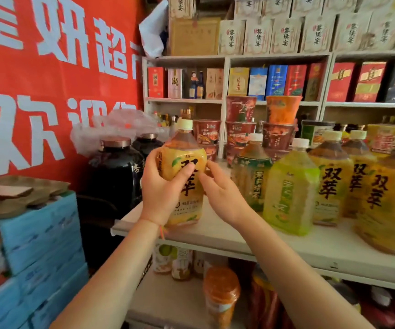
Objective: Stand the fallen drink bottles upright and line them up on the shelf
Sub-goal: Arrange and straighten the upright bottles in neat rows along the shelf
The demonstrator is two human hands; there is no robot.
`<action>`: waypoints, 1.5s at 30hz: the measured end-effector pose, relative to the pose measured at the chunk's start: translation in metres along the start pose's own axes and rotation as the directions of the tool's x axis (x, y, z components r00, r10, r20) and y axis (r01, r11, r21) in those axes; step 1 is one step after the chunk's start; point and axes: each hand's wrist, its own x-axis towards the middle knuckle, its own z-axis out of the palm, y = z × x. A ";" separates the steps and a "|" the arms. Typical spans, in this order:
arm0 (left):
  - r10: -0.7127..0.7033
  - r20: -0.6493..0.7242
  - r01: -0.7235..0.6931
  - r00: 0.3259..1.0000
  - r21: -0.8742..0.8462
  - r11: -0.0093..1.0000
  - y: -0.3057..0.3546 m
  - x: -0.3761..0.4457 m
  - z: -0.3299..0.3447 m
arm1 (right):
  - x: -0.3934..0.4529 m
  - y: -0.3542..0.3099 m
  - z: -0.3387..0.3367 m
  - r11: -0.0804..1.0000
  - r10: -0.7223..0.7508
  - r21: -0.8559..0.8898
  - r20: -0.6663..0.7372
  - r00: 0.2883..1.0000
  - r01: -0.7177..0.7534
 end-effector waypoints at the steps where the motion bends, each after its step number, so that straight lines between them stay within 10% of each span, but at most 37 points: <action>1: -0.007 0.022 0.007 1.000 -0.001 1.000 -0.009 0.006 -0.007 | 0.006 0.001 0.009 0.999 0.014 -0.033 0.007 1.000 -0.014; 11: -0.150 0.381 0.204 0.912 -0.106 0.973 -0.057 0.057 -0.059 | 0.032 0.008 0.067 0.924 0.076 -0.364 -0.120 0.990 -0.115; 18: -0.096 0.049 0.082 0.994 0.235 0.969 -0.067 0.055 -0.078 | 0.048 0.010 0.061 0.838 0.263 -0.510 0.065 0.962 -0.195; 24: -0.181 0.251 -0.035 0.951 0.667 0.744 -0.047 0.041 -0.069 | 0.067 0.011 0.055 0.830 0.343 -0.443 -0.073 0.937 -0.338; 37: -0.237 0.269 0.058 0.933 0.538 0.841 -0.060 0.059 -0.050 | 0.066 0.016 0.066 0.865 0.381 -0.300 -0.128 0.916 -0.402; 40: 0.031 0.163 -0.113 0.986 0.528 0.841 -0.043 0.045 -0.040 | 0.051 0.009 0.049 0.882 0.228 -0.347 -0.277 0.933 -0.318; 43: 0.489 0.035 -0.468 0.872 0.354 0.810 -0.011 0.025 -0.012 | 0.030 0.002 0.016 0.857 -0.052 -0.477 -0.458 0.887 -0.196; 45: 0.536 0.114 -0.548 0.836 0.150 0.823 0.009 0.007 0.015 | 0.013 -0.003 -0.010 0.804 -0.263 -0.580 -0.546 0.796 -0.132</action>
